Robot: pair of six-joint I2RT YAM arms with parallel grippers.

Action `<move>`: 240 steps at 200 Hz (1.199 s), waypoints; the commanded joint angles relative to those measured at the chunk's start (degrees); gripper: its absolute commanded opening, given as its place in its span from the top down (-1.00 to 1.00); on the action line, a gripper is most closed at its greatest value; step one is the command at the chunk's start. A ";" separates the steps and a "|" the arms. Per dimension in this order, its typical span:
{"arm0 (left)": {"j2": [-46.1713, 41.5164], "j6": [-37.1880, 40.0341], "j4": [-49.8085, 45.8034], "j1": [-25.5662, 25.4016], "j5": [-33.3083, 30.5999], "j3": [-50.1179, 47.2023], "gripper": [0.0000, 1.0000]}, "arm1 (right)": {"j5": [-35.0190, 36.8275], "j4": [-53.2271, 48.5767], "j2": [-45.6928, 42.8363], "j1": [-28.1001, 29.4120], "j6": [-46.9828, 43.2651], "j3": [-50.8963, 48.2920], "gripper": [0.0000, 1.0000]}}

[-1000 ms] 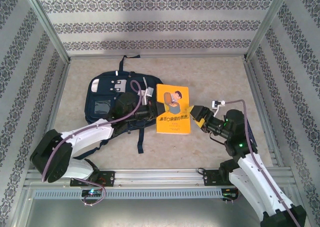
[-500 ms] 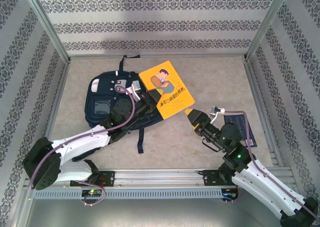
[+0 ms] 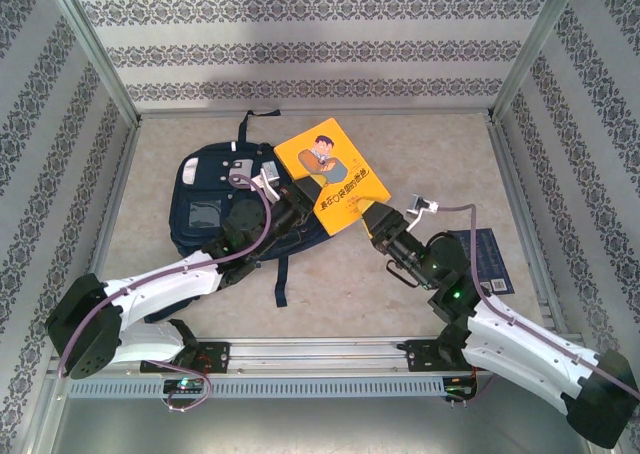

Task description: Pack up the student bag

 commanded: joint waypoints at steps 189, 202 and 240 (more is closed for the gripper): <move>0.74 31.78 -54.74 7.60 2.67 23.81 -0.46 | -1.37 -25.16 -10.86 -18.38 -2.49 -3.68 1.00; 5.57 31.53 -57.79 12.56 9.03 26.90 -0.42 | -3.71 -29.81 -11.42 -20.60 -4.15 -3.02 1.00; 21.46 37.81 -65.50 20.77 18.65 37.01 -0.37 | -9.34 -33.88 -11.13 -23.52 -7.26 -2.61 1.00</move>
